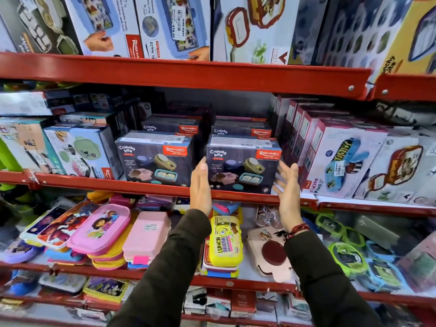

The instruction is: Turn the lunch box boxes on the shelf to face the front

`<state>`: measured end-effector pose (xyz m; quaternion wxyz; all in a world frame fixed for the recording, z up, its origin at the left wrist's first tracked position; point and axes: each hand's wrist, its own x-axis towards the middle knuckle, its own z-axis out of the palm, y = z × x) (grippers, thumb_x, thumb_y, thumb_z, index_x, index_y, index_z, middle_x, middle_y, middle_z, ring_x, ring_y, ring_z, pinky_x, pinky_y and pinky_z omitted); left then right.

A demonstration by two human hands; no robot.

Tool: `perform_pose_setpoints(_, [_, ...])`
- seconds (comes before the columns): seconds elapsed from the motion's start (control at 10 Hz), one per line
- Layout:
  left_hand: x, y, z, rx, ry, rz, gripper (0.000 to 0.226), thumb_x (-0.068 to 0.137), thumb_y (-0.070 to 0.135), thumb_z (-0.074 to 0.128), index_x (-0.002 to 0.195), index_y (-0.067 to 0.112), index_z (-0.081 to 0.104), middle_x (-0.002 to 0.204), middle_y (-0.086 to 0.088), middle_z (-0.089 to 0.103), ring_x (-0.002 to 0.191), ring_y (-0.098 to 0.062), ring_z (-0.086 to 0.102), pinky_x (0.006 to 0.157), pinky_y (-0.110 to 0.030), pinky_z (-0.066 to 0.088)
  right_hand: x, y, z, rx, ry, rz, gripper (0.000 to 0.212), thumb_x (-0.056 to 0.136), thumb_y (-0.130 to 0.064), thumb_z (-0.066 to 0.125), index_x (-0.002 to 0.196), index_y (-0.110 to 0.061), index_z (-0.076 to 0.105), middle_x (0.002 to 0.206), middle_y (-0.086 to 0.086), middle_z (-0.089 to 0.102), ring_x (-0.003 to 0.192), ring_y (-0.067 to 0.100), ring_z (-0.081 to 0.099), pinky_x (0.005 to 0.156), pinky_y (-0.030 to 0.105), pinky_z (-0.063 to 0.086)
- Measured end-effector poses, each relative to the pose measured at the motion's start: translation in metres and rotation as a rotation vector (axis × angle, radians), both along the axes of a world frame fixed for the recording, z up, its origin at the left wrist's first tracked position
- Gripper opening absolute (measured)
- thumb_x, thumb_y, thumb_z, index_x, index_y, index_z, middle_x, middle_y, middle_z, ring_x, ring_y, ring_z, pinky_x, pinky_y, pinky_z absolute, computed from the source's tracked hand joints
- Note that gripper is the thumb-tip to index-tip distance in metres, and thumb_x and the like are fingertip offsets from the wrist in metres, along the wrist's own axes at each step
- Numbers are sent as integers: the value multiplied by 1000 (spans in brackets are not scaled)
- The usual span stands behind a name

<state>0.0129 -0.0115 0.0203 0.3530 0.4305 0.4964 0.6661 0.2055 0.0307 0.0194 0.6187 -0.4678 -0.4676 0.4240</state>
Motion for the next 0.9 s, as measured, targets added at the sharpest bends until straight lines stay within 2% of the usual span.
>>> perform_pose_setpoints(0.1, [-2,-3,-6,8,8,38,70,87,75,35,146,41,48,155,6,51,147,-12,45,127,-44,31,3,-1,-4,2,-2,-8,67,100,-65,23,144,-27,56,150,0,57,140,19,51,120,50,38])
perform_pose_setpoints(0.2, [-5,-5,-7,8,-14,51,77,87,74,35,148,30,52,152,1,56,144,-14,50,118,-33,39,3,-6,-3,3,-10,-9,75,93,-73,26,144,-29,58,152,0,57,141,18,51,120,50,39])
perform_pose_setpoints(0.3, [-8,-5,-9,18,-14,35,75,91,70,33,149,27,52,150,0,59,140,-13,53,114,-31,42,2,-10,-2,19,-20,-9,77,90,-76,27,144,-30,58,152,-1,57,141,17,51,119,48,41])
perform_pose_setpoints(0.4, [-10,-2,-14,31,-16,24,76,87,74,34,147,31,52,148,3,59,139,-12,53,115,-33,42,1,-12,-1,10,-20,-19,72,93,-70,29,145,-29,57,152,0,57,141,17,51,118,48,41])
perform_pose_setpoints(0.5, [-12,-1,-16,29,6,6,63,93,67,36,145,35,52,147,8,58,140,-10,51,123,-41,39,0,-12,-2,4,-29,-27,68,92,-71,32,142,-32,57,150,-3,58,141,17,51,118,47,42])
perform_pose_setpoints(0.6, [-15,-1,-16,37,10,-1,60,88,72,40,138,42,55,144,8,61,139,-10,53,123,-45,40,-3,-14,-4,23,-29,-27,55,102,-62,34,144,-34,55,145,-8,57,138,15,52,118,44,43])
perform_pose_setpoints(0.7, [-19,-1,-15,11,23,-8,65,87,75,43,140,39,56,145,7,61,140,-11,53,122,-46,40,-5,-16,-3,42,-34,-38,46,107,-53,34,144,-35,54,146,-5,57,136,13,53,116,41,44])
perform_pose_setpoints(0.8, [-19,-2,-16,24,88,20,60,97,65,46,145,31,54,148,5,57,140,-12,51,123,-46,39,-7,-22,0,57,-56,-43,42,104,-59,36,137,-42,56,145,-5,59,135,13,54,117,43,43])
perform_pose_setpoints(0.9, [-16,-5,-14,60,151,196,35,107,32,47,140,22,57,141,1,57,131,-12,53,119,-38,41,-5,-19,-4,71,-84,-100,68,91,-72,39,145,-32,55,151,-7,56,142,12,49,122,48,37])
